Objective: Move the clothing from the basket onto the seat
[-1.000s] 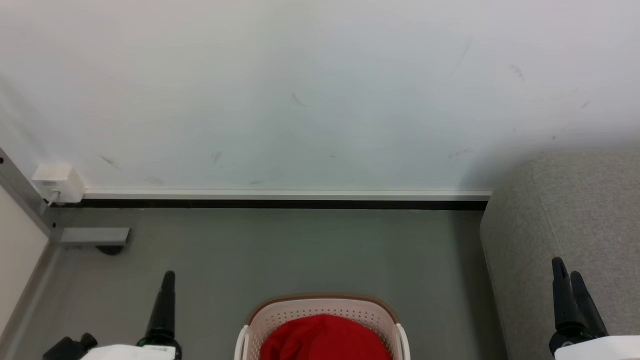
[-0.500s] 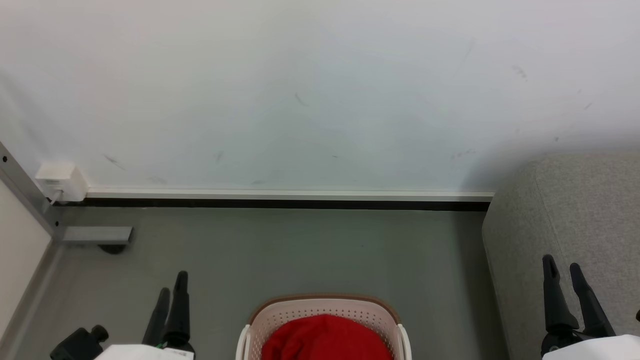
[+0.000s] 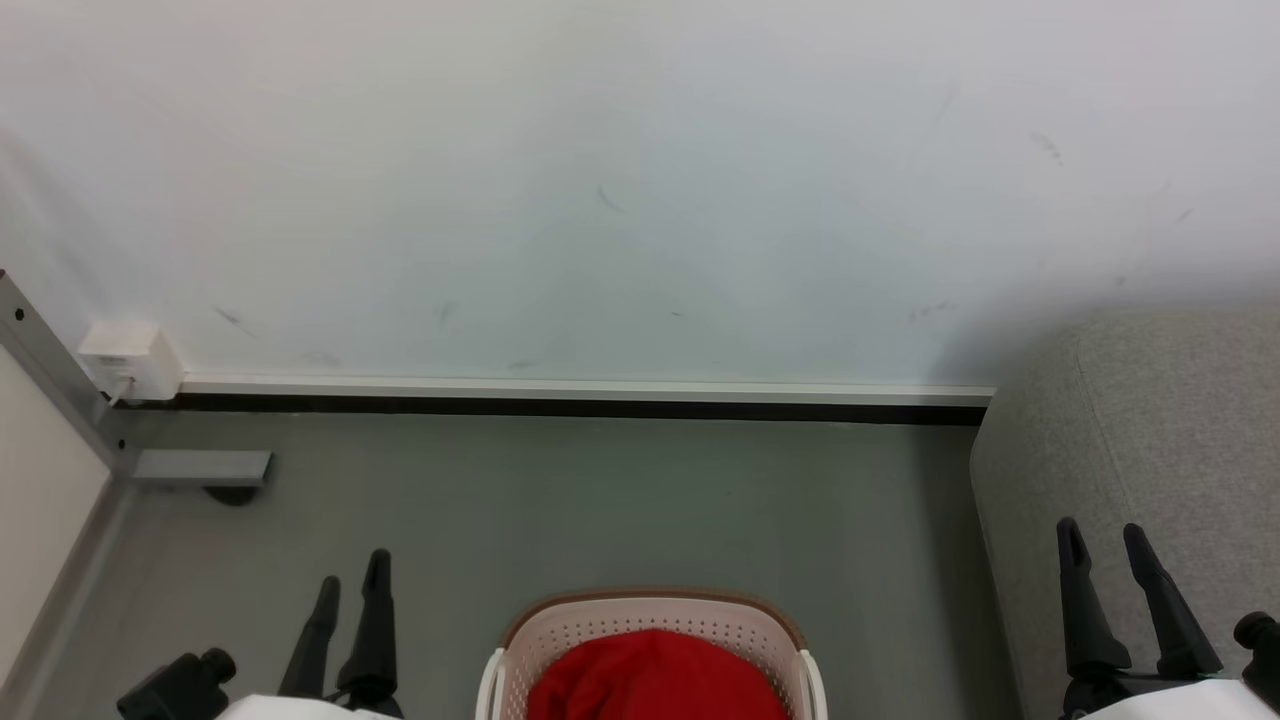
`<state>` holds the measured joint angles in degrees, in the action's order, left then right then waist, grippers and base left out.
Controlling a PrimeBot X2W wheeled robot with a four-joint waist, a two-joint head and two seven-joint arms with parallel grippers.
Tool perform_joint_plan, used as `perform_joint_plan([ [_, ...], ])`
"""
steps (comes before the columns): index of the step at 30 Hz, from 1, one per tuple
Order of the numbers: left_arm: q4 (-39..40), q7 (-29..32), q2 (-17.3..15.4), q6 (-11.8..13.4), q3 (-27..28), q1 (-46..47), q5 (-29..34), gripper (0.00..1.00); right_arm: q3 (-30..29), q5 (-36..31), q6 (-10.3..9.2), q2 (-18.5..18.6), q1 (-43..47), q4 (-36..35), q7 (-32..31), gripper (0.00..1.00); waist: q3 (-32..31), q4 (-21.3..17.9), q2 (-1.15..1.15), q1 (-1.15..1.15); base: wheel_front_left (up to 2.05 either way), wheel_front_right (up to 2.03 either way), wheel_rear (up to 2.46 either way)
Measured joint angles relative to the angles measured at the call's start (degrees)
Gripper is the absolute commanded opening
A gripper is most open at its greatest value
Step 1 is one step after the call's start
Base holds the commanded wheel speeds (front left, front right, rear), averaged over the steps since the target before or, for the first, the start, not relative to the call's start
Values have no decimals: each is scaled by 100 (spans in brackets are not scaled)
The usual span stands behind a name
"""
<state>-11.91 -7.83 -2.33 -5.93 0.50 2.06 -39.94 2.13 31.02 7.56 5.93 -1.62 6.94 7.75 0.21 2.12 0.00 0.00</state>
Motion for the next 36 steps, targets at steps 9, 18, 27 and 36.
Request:
perform_joint_plan([
  [9,62,-134,-9,16,-46,-27,654,100,53,-517,0,12,59,8,140,100,-10,21,0,0,0,0,0],
  [18,51,-245,-13,15,-86,-76,1299,100,60,-1014,0,-45,118,80,254,100,-1,21,0,0,0,0,0],
  [27,16,-380,-18,13,-82,-104,1753,100,-29,-1359,0,-89,171,118,382,100,-2,48,0,0,0,0,0],
  [36,2,-477,-22,14,-77,-130,2147,100,-102,-1679,0,-138,204,176,486,100,-7,73,0,0,0,0,0],
])
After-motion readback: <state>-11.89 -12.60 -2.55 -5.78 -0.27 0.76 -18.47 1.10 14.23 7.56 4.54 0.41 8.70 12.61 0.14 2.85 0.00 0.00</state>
